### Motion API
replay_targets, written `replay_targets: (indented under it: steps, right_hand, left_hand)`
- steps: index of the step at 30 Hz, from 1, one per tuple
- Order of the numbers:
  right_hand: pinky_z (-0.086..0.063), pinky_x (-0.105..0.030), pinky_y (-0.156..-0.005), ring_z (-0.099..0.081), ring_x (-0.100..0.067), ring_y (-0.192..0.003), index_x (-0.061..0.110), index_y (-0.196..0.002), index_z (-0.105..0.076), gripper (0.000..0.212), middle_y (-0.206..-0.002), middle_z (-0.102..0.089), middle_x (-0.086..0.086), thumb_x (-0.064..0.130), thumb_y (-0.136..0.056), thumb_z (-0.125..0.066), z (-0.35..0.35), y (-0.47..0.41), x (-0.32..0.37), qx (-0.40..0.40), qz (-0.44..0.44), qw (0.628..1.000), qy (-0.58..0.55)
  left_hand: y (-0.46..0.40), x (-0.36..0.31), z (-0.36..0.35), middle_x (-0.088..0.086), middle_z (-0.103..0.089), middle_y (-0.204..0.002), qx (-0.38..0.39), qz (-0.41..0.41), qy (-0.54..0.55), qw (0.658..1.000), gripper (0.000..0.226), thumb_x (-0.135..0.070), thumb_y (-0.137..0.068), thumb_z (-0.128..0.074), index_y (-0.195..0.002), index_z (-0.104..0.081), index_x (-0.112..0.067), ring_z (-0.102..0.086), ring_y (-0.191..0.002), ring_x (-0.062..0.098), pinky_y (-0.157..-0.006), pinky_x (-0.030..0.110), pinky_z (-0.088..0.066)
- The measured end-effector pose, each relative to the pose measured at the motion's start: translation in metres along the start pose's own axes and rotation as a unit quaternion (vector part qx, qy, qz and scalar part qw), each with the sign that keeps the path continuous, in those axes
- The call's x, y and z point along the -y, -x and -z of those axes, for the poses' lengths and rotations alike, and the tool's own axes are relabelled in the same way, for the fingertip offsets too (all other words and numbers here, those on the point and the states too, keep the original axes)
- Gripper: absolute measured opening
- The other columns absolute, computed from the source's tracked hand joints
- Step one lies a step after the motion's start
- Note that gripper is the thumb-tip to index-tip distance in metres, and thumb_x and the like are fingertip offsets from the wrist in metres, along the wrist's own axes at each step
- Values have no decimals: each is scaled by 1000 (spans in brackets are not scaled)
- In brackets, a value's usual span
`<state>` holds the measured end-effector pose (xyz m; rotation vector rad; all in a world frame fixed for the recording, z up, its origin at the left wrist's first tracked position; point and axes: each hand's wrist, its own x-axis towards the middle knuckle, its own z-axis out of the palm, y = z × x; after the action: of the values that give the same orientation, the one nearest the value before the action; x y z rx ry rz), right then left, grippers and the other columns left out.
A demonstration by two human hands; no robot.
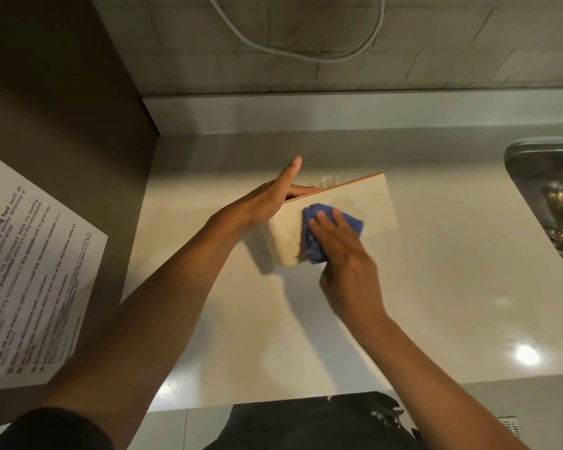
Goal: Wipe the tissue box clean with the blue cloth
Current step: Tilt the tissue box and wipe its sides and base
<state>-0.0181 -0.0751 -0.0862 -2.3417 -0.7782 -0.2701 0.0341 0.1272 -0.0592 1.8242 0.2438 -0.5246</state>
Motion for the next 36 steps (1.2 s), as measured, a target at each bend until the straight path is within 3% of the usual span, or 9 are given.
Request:
replay_targets:
  steps: [3,6,10,16,20,24,30,33,36]
  right_hand:
    - [-43,-43,-104,-43,-31,-133,3,-129,-59,56,-138,-53,-12,-16,-77,-65,9,-25,-15,-29,-68,997,17]
    - [-33,-35,-112,-36,-26,-138,7,-135,-54,51,-144,-46,-8,-2,-86,-65,-6,-35,8,-23,-62,998,-17]
    - [-33,-28,-105,-41,-27,-135,5,-133,-55,68,-142,-49,-10,-19,-71,-67,-20,4,23,27,24,999,1]
    - [-38,-36,-105,-39,-28,-136,7,-133,-56,53,-142,-49,-9,-9,-83,-63,3,-26,-1,-21,-67,998,1]
    - [-31,-28,-107,-33,-25,-140,8,-138,-50,60,-147,-44,-8,-6,-83,-67,-18,-22,31,6,-9,1000,-15]
    - [-34,-30,-105,-41,-28,-135,3,-132,-55,68,-141,-49,-10,-22,-70,-66,-11,14,16,21,35,999,6]
    - [-31,-28,-103,-40,-29,-135,6,-132,-57,56,-141,-50,-10,-10,-79,-67,-9,-21,18,-25,-54,998,-2]
    - [-27,-24,-107,-40,-26,-136,6,-134,-54,64,-143,-48,-9,-15,-75,-69,-20,4,31,20,-6,1000,-7]
    - [-26,-25,-109,-42,-25,-134,5,-131,-57,65,-140,-51,-8,-18,-71,-71,-8,26,12,34,20,999,3]
  left_hand:
    - [1,-1,-2,-4,-76,-117,-11,-7,-13,1000,101,-108,-56,-8,-119,-68,-58,-71,-107,22,-109,54,-45]
    - [0,-1,-2,6,-75,-119,-27,-3,16,999,116,-111,-48,-16,-123,-72,-44,-70,-110,27,-111,56,-43]
    - [1,0,-3,-3,-72,-128,-15,-9,26,1000,107,-109,-58,-13,-124,-71,-46,-63,-123,20,-121,51,-31]
    - [0,-2,-8,3,-74,-122,-32,4,5,999,110,-111,-51,-13,-124,-69,-50,-70,-111,28,-110,55,-44]
    - [5,-4,-8,-6,-67,-133,-42,-3,29,999,101,-111,-49,-17,-108,-75,-53,-65,-117,15,-119,48,-35]
    - [5,-2,-7,-5,-71,-130,-13,-1,6,1000,105,-108,-58,-13,-127,-66,-51,-65,-121,20,-117,52,-37]
    - [3,-5,-8,9,-75,-118,-39,2,-2,999,117,-110,-50,-14,-128,-68,-43,-70,-110,29,-108,56,-48]
    - [4,-5,-6,-4,-75,-123,-26,-3,-16,1000,100,-109,-54,-13,-114,-71,-55,-66,-119,21,-117,51,-38]
    - [4,-4,-6,-7,-76,-117,-23,-10,-30,999,97,-106,-61,-10,-119,-69,-56,-69,-113,19,-113,50,-42]
